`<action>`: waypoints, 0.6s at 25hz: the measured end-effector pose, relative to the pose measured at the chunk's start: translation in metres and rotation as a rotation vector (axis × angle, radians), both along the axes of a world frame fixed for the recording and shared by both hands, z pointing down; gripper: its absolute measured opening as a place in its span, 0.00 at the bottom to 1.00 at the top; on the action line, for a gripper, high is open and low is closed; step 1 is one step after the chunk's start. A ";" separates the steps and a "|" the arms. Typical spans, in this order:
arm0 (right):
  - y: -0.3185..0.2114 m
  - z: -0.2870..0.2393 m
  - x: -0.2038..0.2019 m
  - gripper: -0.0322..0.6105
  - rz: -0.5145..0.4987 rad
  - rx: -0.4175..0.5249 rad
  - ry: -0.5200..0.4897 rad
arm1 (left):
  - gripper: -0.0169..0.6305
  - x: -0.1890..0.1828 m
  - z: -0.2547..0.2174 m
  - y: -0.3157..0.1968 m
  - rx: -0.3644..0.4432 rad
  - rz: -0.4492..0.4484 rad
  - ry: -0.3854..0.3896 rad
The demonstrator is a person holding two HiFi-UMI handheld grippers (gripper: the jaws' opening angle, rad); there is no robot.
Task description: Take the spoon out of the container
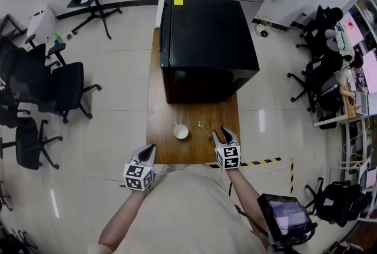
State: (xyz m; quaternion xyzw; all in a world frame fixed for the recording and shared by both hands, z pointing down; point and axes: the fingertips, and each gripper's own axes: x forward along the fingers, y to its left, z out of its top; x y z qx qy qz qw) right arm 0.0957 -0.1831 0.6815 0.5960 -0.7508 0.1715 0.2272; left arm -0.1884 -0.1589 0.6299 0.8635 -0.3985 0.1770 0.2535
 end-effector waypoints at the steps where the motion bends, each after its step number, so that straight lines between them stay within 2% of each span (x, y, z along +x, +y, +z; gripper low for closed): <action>1: -0.003 -0.009 -0.006 0.28 -0.011 0.023 0.006 | 0.03 -0.004 -0.002 -0.003 0.012 0.005 0.018; 4: -0.007 -0.025 -0.018 0.28 -0.031 0.064 0.028 | 0.03 -0.007 0.001 -0.005 0.030 0.038 0.041; 8: 0.008 -0.042 -0.025 0.28 0.000 0.096 0.030 | 0.03 -0.006 0.008 0.012 0.019 0.098 0.047; 12: 0.020 -0.055 -0.051 0.27 0.036 0.111 0.023 | 0.03 -0.020 0.004 0.018 0.021 0.171 0.066; 15: 0.017 -0.056 -0.069 0.27 0.013 0.103 0.039 | 0.03 -0.028 0.011 0.018 0.012 0.187 0.088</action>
